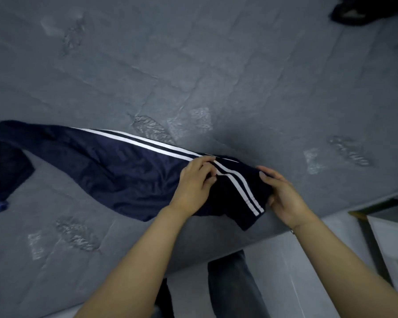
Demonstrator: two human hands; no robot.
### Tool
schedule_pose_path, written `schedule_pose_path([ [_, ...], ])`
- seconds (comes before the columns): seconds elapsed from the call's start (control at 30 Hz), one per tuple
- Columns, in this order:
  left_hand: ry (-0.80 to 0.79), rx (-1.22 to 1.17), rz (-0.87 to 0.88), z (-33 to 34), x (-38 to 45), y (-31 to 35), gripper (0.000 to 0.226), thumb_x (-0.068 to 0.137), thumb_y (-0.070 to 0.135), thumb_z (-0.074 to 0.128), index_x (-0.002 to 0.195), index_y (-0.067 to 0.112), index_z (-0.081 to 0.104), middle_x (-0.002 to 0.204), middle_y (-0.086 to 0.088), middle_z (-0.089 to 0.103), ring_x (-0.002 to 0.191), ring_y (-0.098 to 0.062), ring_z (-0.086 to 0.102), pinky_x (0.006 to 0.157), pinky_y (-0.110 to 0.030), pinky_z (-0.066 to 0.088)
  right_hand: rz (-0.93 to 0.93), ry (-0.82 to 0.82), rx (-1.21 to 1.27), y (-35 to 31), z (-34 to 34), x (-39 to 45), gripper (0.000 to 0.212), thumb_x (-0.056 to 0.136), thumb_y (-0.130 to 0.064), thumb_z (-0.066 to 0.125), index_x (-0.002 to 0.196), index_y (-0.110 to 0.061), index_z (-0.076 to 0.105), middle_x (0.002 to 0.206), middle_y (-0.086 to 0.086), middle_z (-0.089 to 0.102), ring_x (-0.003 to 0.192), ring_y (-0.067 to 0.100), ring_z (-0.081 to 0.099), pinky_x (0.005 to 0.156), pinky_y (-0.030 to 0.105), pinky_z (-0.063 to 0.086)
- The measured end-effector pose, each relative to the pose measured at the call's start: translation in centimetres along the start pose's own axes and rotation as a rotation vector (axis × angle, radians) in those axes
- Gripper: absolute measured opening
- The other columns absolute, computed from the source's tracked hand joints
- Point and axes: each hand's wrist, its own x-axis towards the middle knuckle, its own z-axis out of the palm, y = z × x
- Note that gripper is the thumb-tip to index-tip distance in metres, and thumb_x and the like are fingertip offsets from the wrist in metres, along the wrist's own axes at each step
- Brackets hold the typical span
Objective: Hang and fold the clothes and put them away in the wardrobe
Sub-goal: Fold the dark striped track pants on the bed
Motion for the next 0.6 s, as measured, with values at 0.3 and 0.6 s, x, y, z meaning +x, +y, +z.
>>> schedule_pose_path([
  [0.3, 0.161, -0.598, -0.338, -0.4, 6.8, 6.9, 0.025, 0.101, 0.008, 0.042, 0.084, 0.026, 0.041, 0.074, 0.013, 0.038, 0.066, 0.000, 0.034, 0.065, -0.016, 0.033, 0.097, 0.123, 0.667, -4.9, -8.3, -0.7, 0.023, 0.089, -0.004, 0.044, 0.098, -0.002, 0.065, 0.086, 0.013, 0.072, 0.073, 0.021, 0.071, 0.070, 0.021, 0.058],
  [0.6, -0.383, -0.868, -0.838, -3.6, 8.6, 7.1, 0.036, 0.075, 0.019, 0.079, 0.108, 0.007, 0.069, 0.107, -0.012, 0.073, 0.093, -0.021, 0.072, 0.069, -0.029, 0.059, -0.030, 0.215, 0.600, 1.2, -7.5, -5.0, 0.014, 0.095, -0.002, 0.055, 0.103, -0.008, 0.065, 0.091, 0.003, 0.067, 0.083, 0.010, 0.063, 0.074, 0.021, 0.058],
])
